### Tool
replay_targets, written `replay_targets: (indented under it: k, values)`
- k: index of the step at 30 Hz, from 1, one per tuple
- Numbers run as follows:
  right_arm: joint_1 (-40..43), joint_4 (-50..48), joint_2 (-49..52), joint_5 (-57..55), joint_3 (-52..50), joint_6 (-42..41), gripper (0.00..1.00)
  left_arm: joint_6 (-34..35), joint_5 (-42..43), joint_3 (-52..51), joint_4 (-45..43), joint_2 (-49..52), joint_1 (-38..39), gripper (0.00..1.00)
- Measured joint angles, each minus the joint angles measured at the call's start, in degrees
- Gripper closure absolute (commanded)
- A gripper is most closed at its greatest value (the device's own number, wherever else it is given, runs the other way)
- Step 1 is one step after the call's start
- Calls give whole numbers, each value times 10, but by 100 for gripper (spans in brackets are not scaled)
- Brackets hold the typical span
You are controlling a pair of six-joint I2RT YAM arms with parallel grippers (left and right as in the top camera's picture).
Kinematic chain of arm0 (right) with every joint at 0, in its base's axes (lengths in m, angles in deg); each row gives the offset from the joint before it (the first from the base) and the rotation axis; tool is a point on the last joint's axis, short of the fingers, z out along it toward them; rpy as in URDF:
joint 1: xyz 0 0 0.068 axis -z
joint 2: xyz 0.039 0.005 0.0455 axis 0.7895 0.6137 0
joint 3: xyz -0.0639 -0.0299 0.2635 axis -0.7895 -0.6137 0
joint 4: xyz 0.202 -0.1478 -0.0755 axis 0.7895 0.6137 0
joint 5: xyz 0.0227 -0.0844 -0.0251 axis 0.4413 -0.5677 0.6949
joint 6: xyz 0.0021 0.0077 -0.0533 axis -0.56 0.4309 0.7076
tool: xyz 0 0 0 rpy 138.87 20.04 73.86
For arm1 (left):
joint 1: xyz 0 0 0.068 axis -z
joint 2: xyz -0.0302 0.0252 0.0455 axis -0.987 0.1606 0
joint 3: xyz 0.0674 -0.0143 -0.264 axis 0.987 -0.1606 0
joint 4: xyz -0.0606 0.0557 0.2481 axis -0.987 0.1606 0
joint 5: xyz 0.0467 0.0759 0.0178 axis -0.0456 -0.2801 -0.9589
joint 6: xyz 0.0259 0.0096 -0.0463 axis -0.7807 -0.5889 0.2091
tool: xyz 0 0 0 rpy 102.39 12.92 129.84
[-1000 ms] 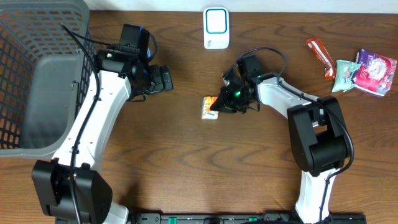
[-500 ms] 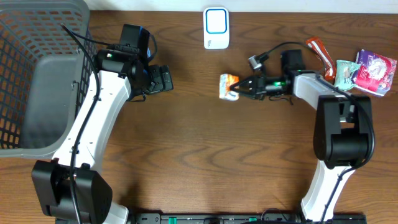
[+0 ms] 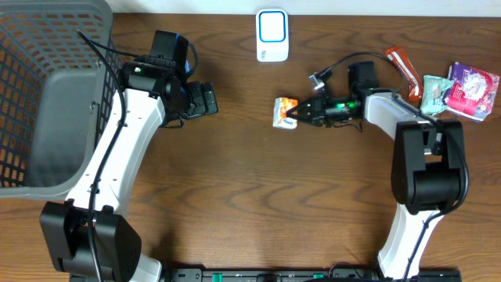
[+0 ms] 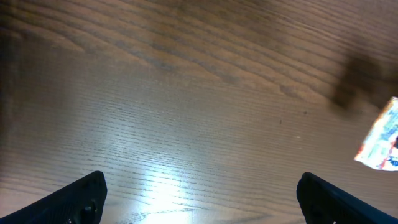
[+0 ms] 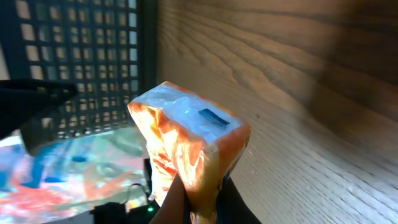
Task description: Scan the item barcode
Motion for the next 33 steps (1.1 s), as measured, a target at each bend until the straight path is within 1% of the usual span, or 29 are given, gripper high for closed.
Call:
replay_targets:
  k: [4,5,6,8,9,11,14,17,19,20,21,22,26,28,31,33]
  values:
    - [-8,38,-10,-47,16,-7,99,0,0,0,0,0,0,2]
    - [-9,59,-13,-74,21,-9,99,0,0,0,0,0,0,2]
    - [-9,85,-16,-116,24,-15,96,0,0,0,0,0,0,2]
    - [-13,138,-19,-209,28,-26,77,0,0,0,0,0,0,2]
    - [-17,160,-19,-257,28,-32,73,0,0,0,0,0,0,2]
    - [-30,199,-19,-346,28,-35,72,0,0,0,0,0,0,2]
    - [-46,228,-25,-407,38,-40,72,0,0,0,0,0,0,2]
    - [-56,282,-29,-464,62,-40,68,0,0,0,0,0,0,2]
    - [-56,326,-30,-494,89,-40,50,0,0,0,0,0,0,2]
    - [-56,339,-32,-503,103,-43,35,0,0,0,0,0,0,2]
    - [-56,362,-32,-513,123,-44,25,0,0,0,1,0,0,2]
    - [-57,388,-33,-527,150,-43,22,0,0,0,0,0,0,2]
    - [-74,429,-52,-570,223,-46,22,0,0,0,0,0,0,2]
    - [-95,430,-64,-595,236,-51,25,0,0,0,0,0,0,2]
    - [-139,433,-67,-644,235,-79,38,0,0,0,0,0,0,2]
    - [-164,429,-65,-675,226,-107,43,0,0,0,0,0,0,2]
